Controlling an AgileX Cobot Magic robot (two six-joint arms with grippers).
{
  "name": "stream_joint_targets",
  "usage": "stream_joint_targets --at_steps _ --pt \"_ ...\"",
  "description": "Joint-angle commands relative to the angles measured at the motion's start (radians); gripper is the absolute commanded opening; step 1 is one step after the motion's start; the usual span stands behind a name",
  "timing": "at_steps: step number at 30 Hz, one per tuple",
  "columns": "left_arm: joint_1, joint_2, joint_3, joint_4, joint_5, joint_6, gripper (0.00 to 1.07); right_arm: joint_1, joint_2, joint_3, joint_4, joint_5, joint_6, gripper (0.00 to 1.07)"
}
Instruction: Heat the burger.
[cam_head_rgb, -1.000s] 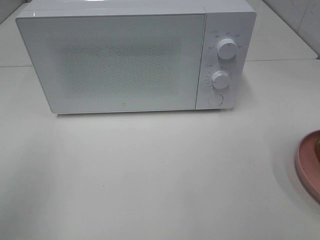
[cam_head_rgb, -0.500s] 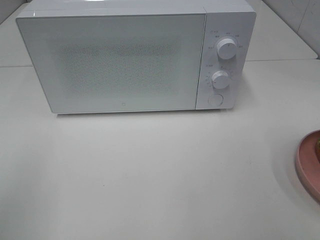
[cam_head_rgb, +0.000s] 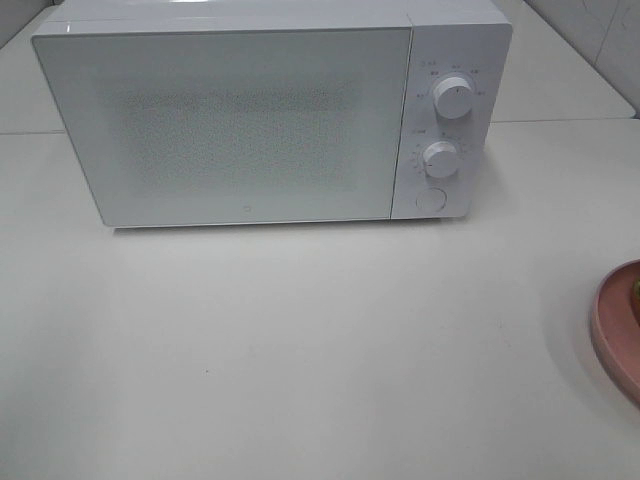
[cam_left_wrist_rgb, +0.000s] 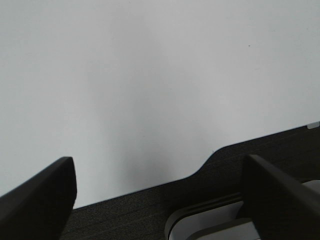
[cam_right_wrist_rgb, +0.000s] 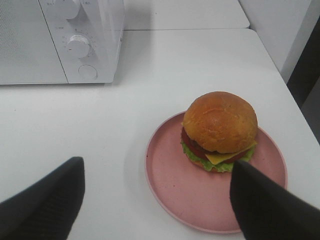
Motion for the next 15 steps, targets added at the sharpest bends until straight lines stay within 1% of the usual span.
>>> stream_joint_targets --at_steps 1,2,3,4,5,7,8,11,13,14,15 --pt "0.001 -0.027 0.005 -0.005 -0.013 -0.006 0.82 -0.003 -0.028 0.0 0.0 -0.006 -0.007 0.76" --pt "0.029 -0.058 0.005 -0.005 -0.013 -0.006 0.82 -0.003 -0.028 0.0 0.0 -0.006 -0.007 0.76" --pt "0.029 -0.058 0.005 -0.005 -0.013 -0.006 0.82 -0.003 -0.028 0.0 0.0 -0.006 -0.007 0.76" --pt "0.047 -0.083 0.005 -0.005 -0.013 -0.006 0.82 -0.003 -0.028 0.0 0.0 -0.006 -0.007 0.76" --pt "0.091 -0.141 0.005 -0.005 -0.013 -0.007 0.82 -0.003 -0.028 0.0 0.0 -0.006 -0.007 0.76" --pt "0.106 -0.167 0.005 -0.005 -0.013 -0.007 0.82 -0.003 -0.028 0.0 0.0 -0.006 -0.007 0.76" --pt "0.141 -0.226 0.005 -0.008 -0.013 -0.007 0.82 -0.003 -0.028 0.0 0.0 -0.006 -0.007 0.76" --pt "0.16 -0.259 0.005 -0.008 -0.013 -0.007 0.82 -0.003 -0.028 0.0 0.0 -0.006 -0.007 0.76" --pt "0.207 -0.346 0.005 -0.008 -0.013 -0.007 0.82 -0.003 -0.028 0.0 0.0 -0.006 -0.007 0.76" --pt "0.207 -0.346 0.005 -0.008 -0.013 -0.007 0.82 -0.003 -0.028 0.0 0.0 -0.006 -0.007 0.76" --pt "0.239 -0.401 0.005 -0.008 -0.014 -0.007 0.82 -0.003 -0.028 0.0 0.0 -0.006 -0.007 0.76"
